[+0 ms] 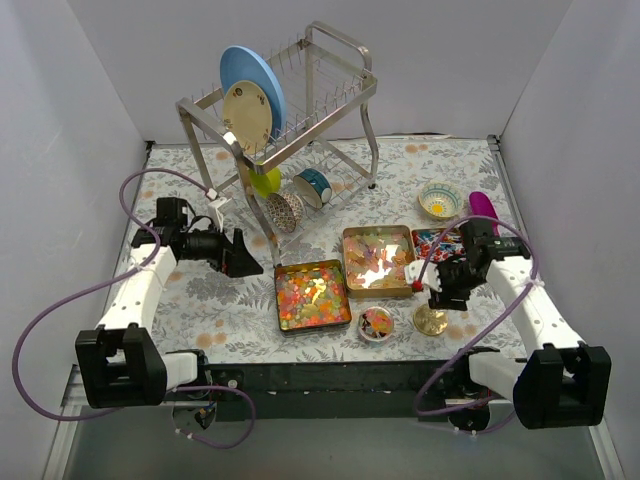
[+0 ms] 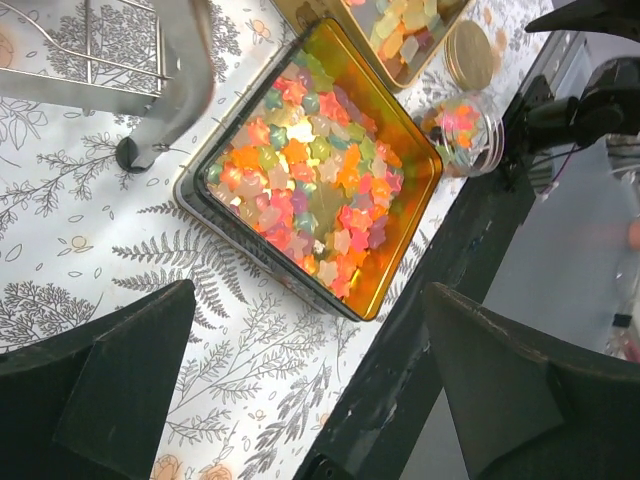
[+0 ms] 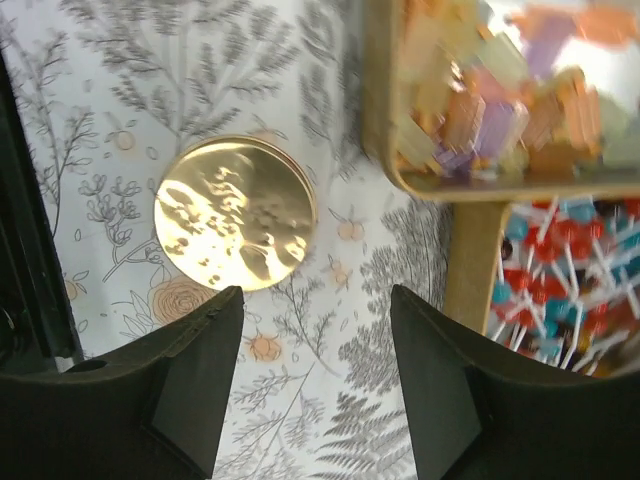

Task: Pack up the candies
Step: Pick up the bottle lid at the center of the board.

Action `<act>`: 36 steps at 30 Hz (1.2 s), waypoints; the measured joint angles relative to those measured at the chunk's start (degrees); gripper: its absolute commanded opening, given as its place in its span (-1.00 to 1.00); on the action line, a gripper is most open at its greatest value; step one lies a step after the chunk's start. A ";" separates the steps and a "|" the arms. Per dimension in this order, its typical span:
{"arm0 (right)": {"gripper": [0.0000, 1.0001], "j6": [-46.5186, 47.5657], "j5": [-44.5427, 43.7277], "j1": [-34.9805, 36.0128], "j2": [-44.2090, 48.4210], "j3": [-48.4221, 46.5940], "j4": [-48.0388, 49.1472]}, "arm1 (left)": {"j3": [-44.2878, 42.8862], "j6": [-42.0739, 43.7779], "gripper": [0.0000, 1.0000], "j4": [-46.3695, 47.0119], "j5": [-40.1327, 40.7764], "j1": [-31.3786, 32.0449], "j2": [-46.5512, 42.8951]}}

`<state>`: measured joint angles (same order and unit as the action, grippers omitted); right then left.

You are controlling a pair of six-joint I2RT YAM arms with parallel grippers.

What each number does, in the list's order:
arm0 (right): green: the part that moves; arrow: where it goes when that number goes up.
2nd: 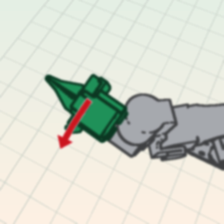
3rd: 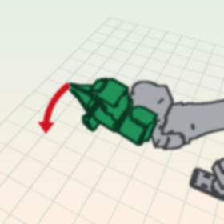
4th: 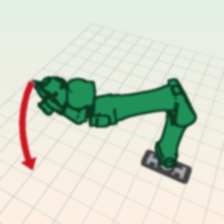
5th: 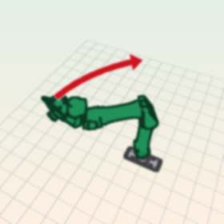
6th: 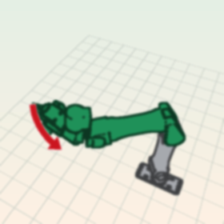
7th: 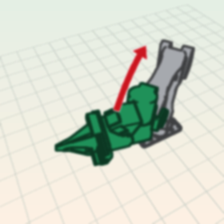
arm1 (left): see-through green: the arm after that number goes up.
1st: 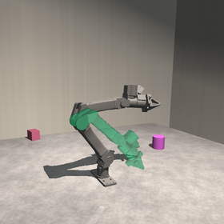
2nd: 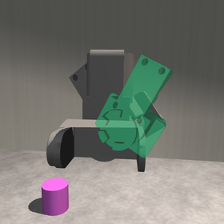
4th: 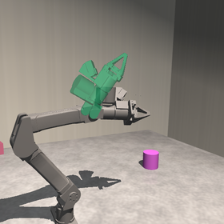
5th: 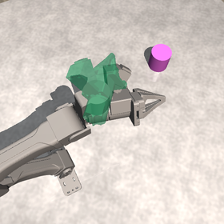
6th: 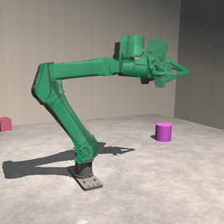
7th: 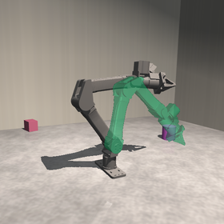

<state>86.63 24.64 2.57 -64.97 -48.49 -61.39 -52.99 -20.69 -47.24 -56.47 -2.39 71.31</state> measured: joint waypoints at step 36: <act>0.96 25.75 -5.40 10.32 0.76 14.19 5.75 | 1.01 1.57 0.97 -1.86 2.10 1.31 -3.04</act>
<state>112.38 19.25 12.88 -64.20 -34.30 -55.64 -51.99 -19.11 -49.10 -54.37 -1.08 68.27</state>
